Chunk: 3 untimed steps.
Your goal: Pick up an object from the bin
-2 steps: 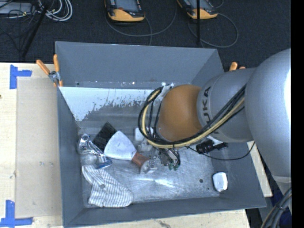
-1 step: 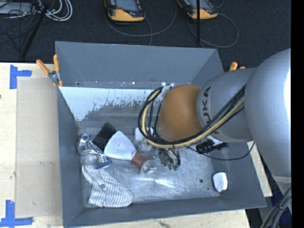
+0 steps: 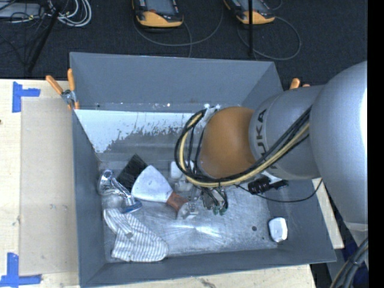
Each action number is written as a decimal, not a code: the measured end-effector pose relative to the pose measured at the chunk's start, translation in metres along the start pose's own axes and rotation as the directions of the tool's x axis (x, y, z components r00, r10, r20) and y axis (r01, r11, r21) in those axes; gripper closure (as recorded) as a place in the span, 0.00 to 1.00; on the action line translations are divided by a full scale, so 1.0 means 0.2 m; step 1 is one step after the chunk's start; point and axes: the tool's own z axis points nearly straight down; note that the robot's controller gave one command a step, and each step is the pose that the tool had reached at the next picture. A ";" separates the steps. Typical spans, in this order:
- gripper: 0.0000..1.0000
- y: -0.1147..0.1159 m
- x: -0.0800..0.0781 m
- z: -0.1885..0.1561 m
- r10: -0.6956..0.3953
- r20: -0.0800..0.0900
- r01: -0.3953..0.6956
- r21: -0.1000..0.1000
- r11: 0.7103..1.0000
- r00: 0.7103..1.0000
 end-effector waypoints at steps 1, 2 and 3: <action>1.00 -0.03 -0.02 -0.16 -0.055 -0.010 0.055 0.002 0.998 0.998; 1.00 -0.03 0.03 -0.30 -0.048 -0.027 0.048 0.003 0.999 0.998; 0.00 -0.02 0.00 -0.61 -0.044 -0.013 0.044 0.002 0.999 0.999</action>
Offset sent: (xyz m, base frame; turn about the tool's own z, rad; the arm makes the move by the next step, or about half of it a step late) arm -0.0215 0.0032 0.1878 0.0266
